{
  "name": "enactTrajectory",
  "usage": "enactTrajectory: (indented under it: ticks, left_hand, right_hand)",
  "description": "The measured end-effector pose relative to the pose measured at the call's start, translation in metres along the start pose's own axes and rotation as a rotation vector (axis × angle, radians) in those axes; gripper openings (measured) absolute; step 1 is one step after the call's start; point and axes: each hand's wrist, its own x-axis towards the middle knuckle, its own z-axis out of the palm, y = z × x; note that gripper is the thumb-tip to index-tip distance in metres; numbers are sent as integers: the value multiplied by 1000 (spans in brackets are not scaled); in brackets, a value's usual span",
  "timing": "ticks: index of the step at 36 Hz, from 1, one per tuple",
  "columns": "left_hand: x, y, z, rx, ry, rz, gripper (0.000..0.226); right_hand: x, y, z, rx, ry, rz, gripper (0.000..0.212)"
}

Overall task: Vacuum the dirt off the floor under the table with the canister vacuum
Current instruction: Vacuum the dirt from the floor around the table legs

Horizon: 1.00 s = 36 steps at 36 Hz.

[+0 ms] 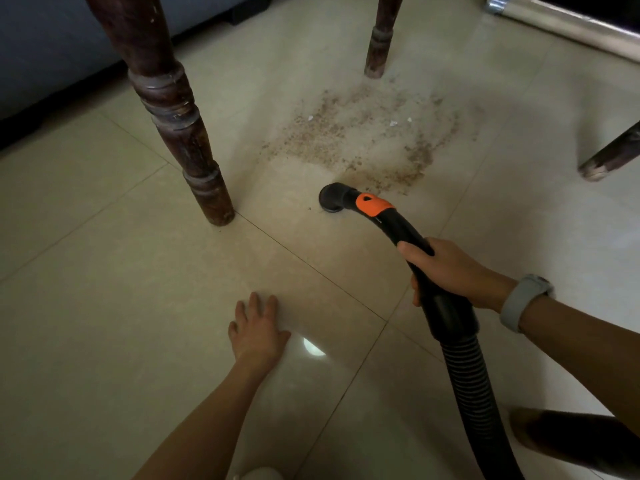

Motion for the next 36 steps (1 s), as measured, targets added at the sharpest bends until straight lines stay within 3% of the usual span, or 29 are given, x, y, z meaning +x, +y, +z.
enactTrajectory:
  ticks: [23,36]
  left_hand:
    - [-1,-10,2,68,7,63,71]
    - [-19,-5,6,11,-153,138,59]
  right_hand:
    - [3,-16,15,166,-118,94,31]
    - [-54,18,46,58,-167,98,31]
